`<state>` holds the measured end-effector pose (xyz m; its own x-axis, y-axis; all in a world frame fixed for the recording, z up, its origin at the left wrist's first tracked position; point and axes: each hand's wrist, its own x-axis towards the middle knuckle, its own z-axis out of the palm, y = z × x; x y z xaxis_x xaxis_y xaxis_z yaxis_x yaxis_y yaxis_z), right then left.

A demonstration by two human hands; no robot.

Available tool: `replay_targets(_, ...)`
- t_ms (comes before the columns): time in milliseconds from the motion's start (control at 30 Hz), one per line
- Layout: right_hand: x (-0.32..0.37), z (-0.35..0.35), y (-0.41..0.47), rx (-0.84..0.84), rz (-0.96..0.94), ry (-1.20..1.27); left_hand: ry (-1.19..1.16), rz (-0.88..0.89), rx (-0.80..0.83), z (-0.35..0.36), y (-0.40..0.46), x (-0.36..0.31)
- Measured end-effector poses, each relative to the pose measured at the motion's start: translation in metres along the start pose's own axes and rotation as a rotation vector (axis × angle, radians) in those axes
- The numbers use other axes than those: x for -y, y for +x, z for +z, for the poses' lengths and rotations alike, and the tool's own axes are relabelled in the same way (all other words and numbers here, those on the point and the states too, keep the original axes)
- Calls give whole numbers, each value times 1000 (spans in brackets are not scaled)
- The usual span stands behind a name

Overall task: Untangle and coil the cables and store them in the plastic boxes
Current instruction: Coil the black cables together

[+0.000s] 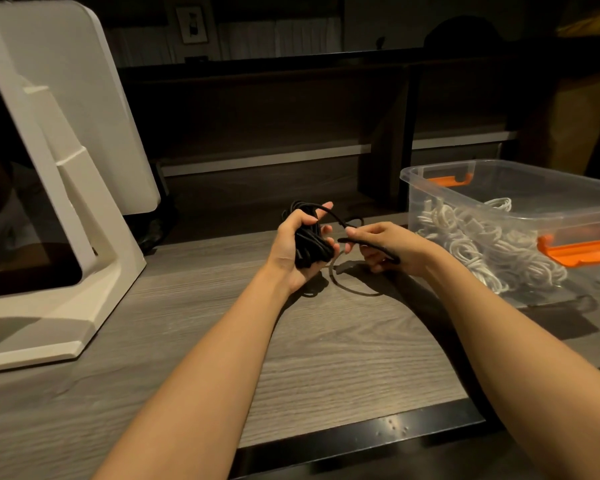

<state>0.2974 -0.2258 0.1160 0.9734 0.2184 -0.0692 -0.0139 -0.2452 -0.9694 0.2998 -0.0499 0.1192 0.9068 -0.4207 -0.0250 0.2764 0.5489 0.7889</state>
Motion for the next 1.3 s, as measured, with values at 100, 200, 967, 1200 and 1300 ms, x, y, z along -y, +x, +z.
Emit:
replay_targets(100, 2, 1, -1, -8, 18, -17, 45, 8, 102, -3, 2, -2)
replay_targets(200, 2, 0, -2, -26, 34, -34, 159, 0, 182, -1, -2, -4)
replay_targets(967, 10, 11, -2, -138, 170, 933, 558, 240, -100, 2, 14, 11)
replay_targets(1200, 4, 10, 3, -334, 109, 740, 626, 258, -136, 1, 15, 7)
replay_targets(1300, -1, 5, 5, -467, 76, 293, 778, 262, -152, 1, 15, 8)
